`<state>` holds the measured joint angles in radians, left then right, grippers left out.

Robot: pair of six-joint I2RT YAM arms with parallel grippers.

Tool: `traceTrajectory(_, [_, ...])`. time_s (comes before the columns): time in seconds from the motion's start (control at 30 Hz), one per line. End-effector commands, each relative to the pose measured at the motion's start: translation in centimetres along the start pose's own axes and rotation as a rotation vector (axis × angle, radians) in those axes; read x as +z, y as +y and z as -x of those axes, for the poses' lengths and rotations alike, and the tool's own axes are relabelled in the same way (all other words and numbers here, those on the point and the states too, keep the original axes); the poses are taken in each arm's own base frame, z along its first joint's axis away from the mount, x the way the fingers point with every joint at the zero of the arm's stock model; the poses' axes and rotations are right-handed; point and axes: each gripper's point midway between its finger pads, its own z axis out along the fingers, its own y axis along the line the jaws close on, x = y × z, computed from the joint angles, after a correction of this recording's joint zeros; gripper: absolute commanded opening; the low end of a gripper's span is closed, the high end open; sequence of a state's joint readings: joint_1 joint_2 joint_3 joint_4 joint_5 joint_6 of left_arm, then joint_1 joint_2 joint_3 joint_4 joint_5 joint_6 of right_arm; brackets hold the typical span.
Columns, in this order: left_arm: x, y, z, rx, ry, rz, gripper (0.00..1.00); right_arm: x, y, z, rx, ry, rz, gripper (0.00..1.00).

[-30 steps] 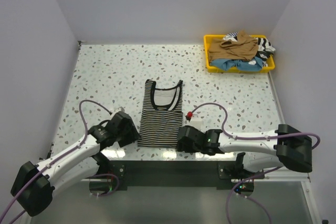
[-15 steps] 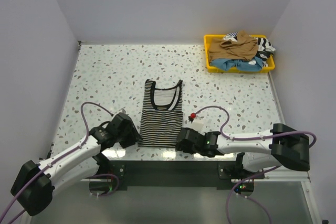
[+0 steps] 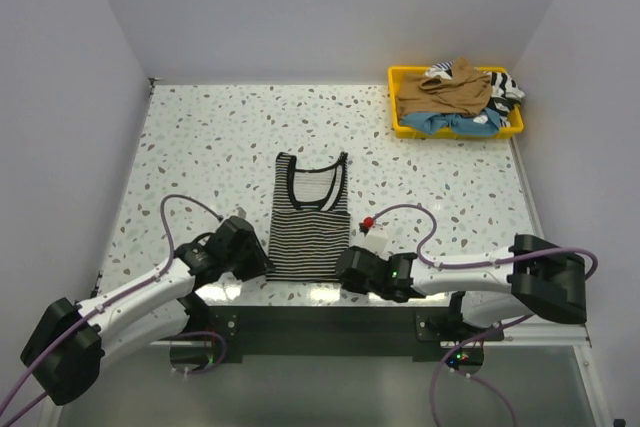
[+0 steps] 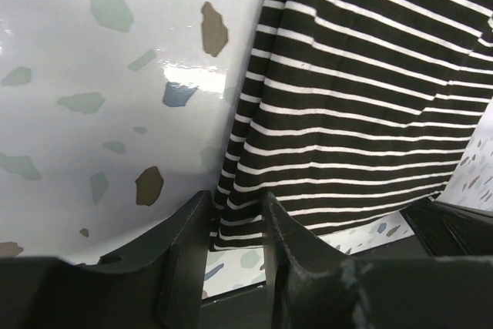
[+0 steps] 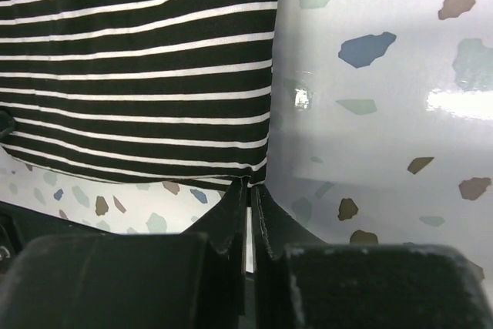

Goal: Fold and stack the tank tops
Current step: Fold the tank top

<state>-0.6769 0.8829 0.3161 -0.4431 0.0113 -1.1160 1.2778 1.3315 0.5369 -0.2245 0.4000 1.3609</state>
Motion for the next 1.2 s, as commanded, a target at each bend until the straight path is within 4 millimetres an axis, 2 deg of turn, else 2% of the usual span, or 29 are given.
traceTrajectory(0.0, [0.5, 3.2, -1.7, 0.05, 0.055, 0.113, 0.39, -0.7, -2.1, 0.7, -0.04, -0.039, -0.077, 0.01])
traceTrajectory(0.07, [0.1, 3.3, -1.8, 0.062, 0.066, 0.13, 0.47, -0.9, -2.7, 1.0, -0.053, -0.048, -0.1, 0.0])
traceTrajectory(0.1, [-0.2, 2.7, -1.4, 0.064, 0.057, 0.123, 0.56, -0.9, -2.9, 1.1, -0.053, -0.053, -0.107, 0.0])
traceTrajectory(0.2, [-0.9, 2.6, -1.4, 0.07, 0.074, 0.143, 0.64, -1.1, -4.0, 0.9, -0.049, -0.054, -0.127, 0.0])
traceTrajectory(0.27, [-1.2, 2.1, -1.9, 0.058, 0.101, 0.117, 0.64, -1.1, -4.2, 0.8, -0.042, -0.051, -0.121, 0.0])
traceTrajectory(0.3, [-1.2, 2.1, -2.2, 0.049, 0.115, 0.109, 0.57, -1.1, -4.5, 0.7, -0.044, -0.044, -0.125, 0.0])
traceTrajectory(0.37, [-1.5, 1.5, -3.3, 0.014, 0.162, 0.062, 0.5, -1.1, -4.5, 0.6, -0.046, -0.044, -0.122, 0.0])
traceTrajectory(0.4, [-1.4, 1.9, -3.9, 0.006, 0.182, 0.059, 0.43, -1.1, -4.5, 0.7, -0.051, -0.044, -0.124, 0.0])
traceTrajectory(0.47, [-1.5, 2.0, -5.0, -0.02, 0.217, 0.048, 0.39, -1.1, -4.4, 0.7, -0.057, -0.045, -0.123, 0.0])
traceTrajectory(0.57, [-1.2, 2.4, -5.9, -0.039, 0.234, 0.054, 0.4, -1.0, -4.5, 0.6, -0.059, -0.044, -0.12, 0.0])
traceTrajectory(0.73, [-1.0, 0.9, -6.5, -0.041, 0.237, 0.022, 0.44, -0.9, -4.4, 0.5, -0.06, -0.039, -0.114, 0.0])
traceTrajectory(1.03, [-0.6, 0.8, -4.6, -0.05, 0.128, 0.062, 0.46, -1.4, -4.4, 0.7, -0.054, -0.042, -0.1, 0.0])
traceTrajectory(1.17, [0.2, 1.2, -4.9, -0.078, 0.126, 0.057, 0.48, -1.4, -4.5, 0.6, -0.053, -0.037, -0.101, 0.0])
